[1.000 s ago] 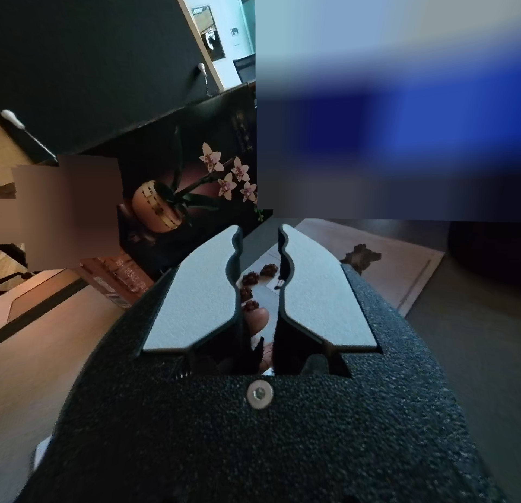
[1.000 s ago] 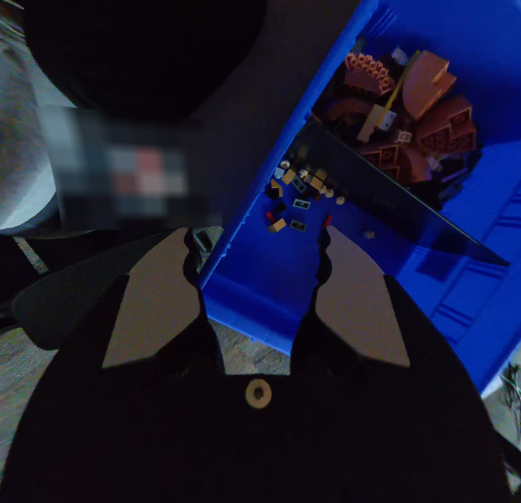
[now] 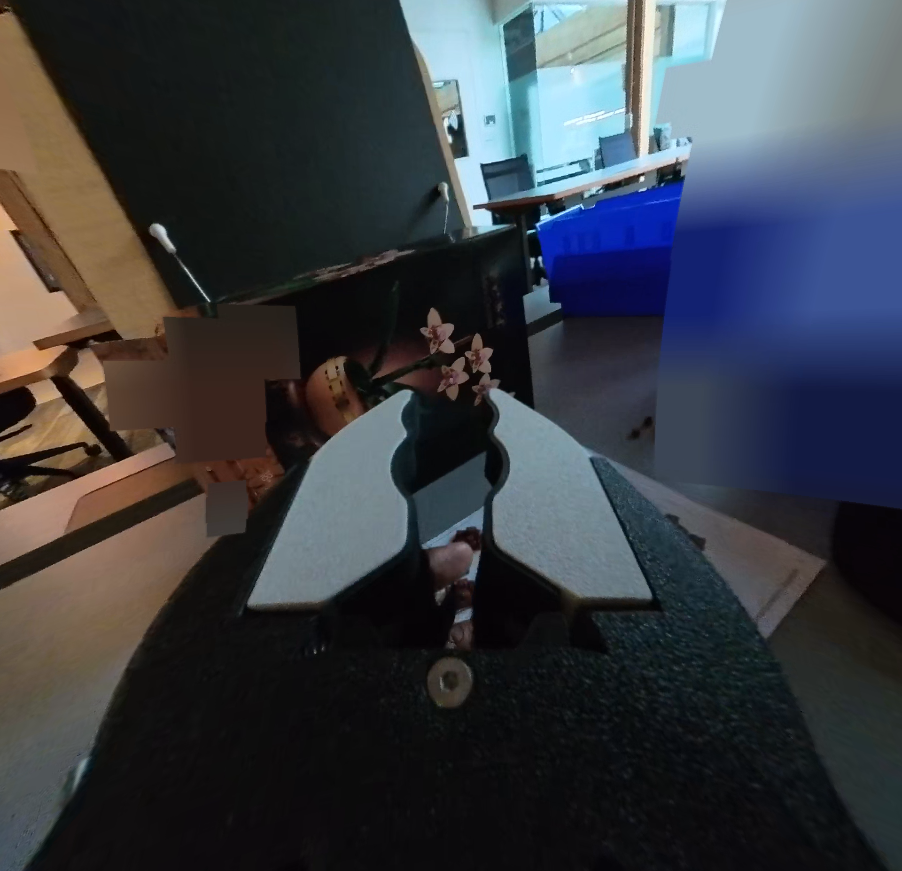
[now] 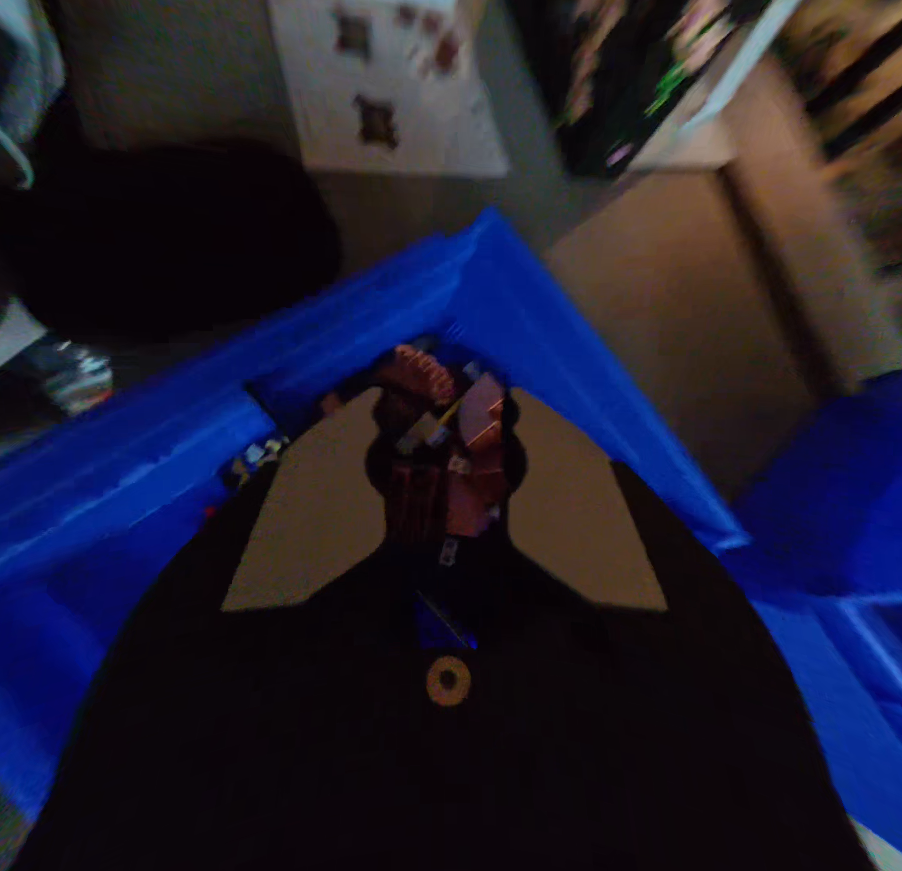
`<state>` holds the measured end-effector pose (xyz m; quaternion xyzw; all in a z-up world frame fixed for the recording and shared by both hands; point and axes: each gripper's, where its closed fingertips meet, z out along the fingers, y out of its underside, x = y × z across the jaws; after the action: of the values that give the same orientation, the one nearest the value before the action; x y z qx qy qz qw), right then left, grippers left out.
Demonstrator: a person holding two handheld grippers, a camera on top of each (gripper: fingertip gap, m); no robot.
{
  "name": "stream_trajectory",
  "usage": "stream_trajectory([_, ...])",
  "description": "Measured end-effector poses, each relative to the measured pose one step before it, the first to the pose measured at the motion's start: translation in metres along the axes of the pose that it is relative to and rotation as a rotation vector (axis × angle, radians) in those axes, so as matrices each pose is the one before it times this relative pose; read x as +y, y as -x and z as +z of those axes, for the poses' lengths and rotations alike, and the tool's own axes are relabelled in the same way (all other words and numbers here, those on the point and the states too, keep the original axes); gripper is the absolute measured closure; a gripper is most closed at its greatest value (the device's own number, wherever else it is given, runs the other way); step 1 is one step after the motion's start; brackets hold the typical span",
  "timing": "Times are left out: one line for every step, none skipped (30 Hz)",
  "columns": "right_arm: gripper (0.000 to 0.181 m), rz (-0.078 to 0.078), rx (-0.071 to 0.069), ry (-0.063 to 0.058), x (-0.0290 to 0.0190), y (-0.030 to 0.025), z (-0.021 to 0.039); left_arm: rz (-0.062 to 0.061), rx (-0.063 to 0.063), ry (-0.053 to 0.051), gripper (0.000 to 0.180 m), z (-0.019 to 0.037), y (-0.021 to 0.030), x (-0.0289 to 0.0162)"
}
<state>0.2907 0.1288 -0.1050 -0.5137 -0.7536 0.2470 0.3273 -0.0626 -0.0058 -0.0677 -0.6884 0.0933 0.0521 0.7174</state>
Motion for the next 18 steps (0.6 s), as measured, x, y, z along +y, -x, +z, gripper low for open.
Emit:
stream_trajectory([0.127,0.0047,-0.0438,0.0772,0.01055,-0.00078,0.01156,0.0154,-0.0010,0.0085,0.157,0.00052,-0.00088,0.00079])
stream_trajectory([0.123,-0.0011,-0.0171,0.0673,0.00885,-0.00268,0.01211,0.0155,-0.0003,0.0103,0.157,0.00070,-0.00140,0.00120])
stream_trajectory([0.121,0.0001,-0.0200,0.0552,0.00556,-0.00354,0.01163,0.0144,0.0015,0.0109,0.157,0.00084,-0.00167,0.00155])
stream_trajectory([0.118,0.0223,-0.0032,0.0460,0.00383,-0.00485,0.01177,0.0110,0.0025,0.0091,0.157,0.00015,-0.00162,0.00147])
stream_trajectory([0.117,0.0396,0.0014,0.0616,0.00539,-0.00577,0.01129,0.0068,0.0029,0.0072,0.157,0.00008,-0.00171,0.00127])
stream_trajectory([0.116,0.0428,-0.0044,0.0589,0.00491,-0.00458,0.01052,0.0040,0.0035,0.0066,0.157,0.00000,-0.00150,0.00162])
stream_trajectory([0.115,0.0399,-0.0069,0.0461,0.00380,-0.00337,0.00918,0.0047,0.0044,0.0073,0.157,-0.00014,-0.00159,0.00180])
stream_trajectory([0.114,0.0143,-0.0214,0.0286,0.00209,0.00037,0.00791,0.0077,0.0039,0.0099,0.157,0.00032,-0.00017,0.00264])
stream_trajectory([0.115,0.0018,0.0018,0.0119,0.00118,-0.00114,0.00618,0.0094,0.0018,0.0116,0.157,-0.00016,-0.00029,0.00272])
stream_trajectory([0.131,0.0067,0.0293,0.0052,0.00034,-0.00493,0.00221,0.0082,-0.0007,0.0115,0.157,-0.00025,0.00022,0.00278])
stream_trajectory([0.144,0.0013,0.0003,0.0052,0.00160,-0.00067,-0.00033,0.0062,-0.0014,0.0096,0.157,-0.00024,0.00060,0.00236])
stream_trajectory([0.148,0.0012,0.0002,0.0182,0.00418,-0.00076,-0.00343,0.0044,-0.0003,0.0072,0.157,-0.00049,0.00059,0.00185])
stream_trajectory([0.151,0.0053,0.0299,0.0218,0.00621,-0.00509,-0.00322,0.0033,0.0005,0.0051,0.156,-0.00085,0.00059,0.00158])
stream_trajectory([0.155,-0.0043,0.0145,0.0170,0.00787,-0.00305,-0.00442,0.0027,0.0001,0.0032,0.156,-0.00073,0.00084,0.00120])
stream_trajectory([0.155,0.0105,0.0093,0.0035,0.00647,-0.00265,-0.00375,0.0009,-0.0003,0.0021,0.156,-0.00065,0.00108,0.00138])
stream_trajectory([0.155,0.0348,0.0053,-0.0105,0.00450,-0.00295,-0.00442,-0.0027,-0.0005,0.0009,0.156,0.00003,0.00107,0.00125])
stream_trajectory([0.155,0.0316,0.0021,0.0082,0.00750,-0.00253,-0.00579,-0.0057,0.0002,-0.0009,0.156,0.00065,0.00101,0.00104])
stream_trajectory([0.155,0.0249,0.0166,0.0195,0.00856,-0.00461,-0.00461,-0.0072,0.0011,-0.0034,0.156,0.00091,0.00067,0.00045])
